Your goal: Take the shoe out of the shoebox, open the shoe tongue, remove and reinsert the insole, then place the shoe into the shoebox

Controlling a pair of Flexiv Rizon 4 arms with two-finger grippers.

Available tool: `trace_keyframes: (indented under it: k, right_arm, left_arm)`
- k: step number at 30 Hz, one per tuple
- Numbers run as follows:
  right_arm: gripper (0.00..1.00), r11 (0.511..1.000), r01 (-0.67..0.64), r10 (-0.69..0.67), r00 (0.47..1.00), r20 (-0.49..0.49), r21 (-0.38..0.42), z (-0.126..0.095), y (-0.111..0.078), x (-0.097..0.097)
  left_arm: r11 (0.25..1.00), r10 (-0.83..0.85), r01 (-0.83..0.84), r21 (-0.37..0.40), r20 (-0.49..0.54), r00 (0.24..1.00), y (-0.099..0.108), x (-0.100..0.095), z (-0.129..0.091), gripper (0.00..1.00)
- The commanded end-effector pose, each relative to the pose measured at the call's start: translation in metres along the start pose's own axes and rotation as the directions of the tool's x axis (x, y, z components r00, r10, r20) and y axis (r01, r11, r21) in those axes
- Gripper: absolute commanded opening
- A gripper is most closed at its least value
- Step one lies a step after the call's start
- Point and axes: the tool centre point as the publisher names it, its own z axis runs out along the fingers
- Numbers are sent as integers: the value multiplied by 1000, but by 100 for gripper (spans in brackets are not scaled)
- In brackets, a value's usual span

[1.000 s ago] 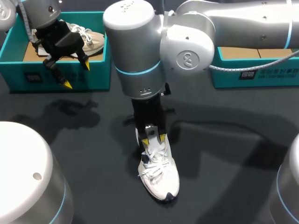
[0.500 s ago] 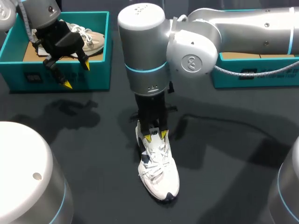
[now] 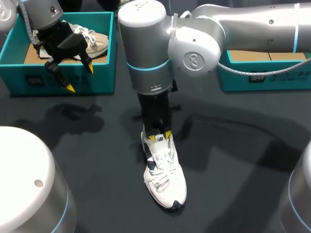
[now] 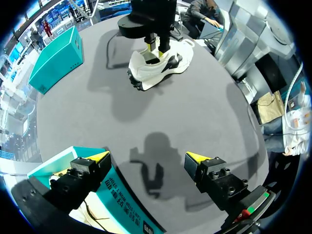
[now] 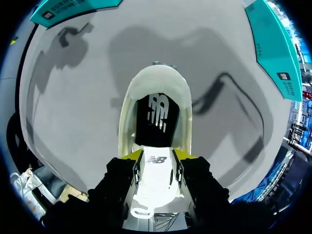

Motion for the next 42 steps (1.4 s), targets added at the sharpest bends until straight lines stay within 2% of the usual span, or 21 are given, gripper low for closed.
trace_keyframes:
  k: [1,10,13,15,17,20,24,27,29,30,42]
  right_arm:
    - [36,1000,5,-6,1000,-15,-7,2,3,0]
    - [39,998,40,-34,995,97,-55,-43,-3,1]
    - [44,993,88,-76,987,140,-77,-56,-1,1]
    - [49,981,168,-148,973,178,-101,-62,2,0]
    - [70,958,254,-221,950,220,-135,-68,5,1]
    - [100,902,410,-361,888,284,-135,-76,10,4]
    - [99,824,542,-476,820,317,-164,-85,16,1]
    - [100,745,636,-574,765,291,-201,-91,22,-4]
    - [100,716,672,-613,735,289,-189,-94,26,-4]
    - [100,734,658,-599,745,293,-172,-97,26,-3]
    - [100,734,658,-599,745,293,-172,-97,26,-3]
  left_arm:
    - [1000,1,-1,-2,-2,1000,0,0,0,100]
    - [1000,1,-1,-2,-2,1000,0,0,0,100]
    - [1000,1,-1,-2,-2,1000,0,0,0,100]
    - [1000,1,-1,-2,-2,1000,0,0,0,100]
    - [1000,1,-1,-2,-2,1000,0,0,0,100]
    - [1000,1,-1,-2,-2,1000,0,0,0,100]
    - [1000,1,-1,-2,-2,1000,0,0,0,100]
    - [1000,1,-1,-2,-2,1000,0,0,0,100]
    - [1000,1,-1,-2,-2,1000,0,0,0,100]
    - [1000,1,-1,-2,-2,1000,0,0,0,100]
    - [1000,1,-1,-2,-2,1000,0,0,0,100]
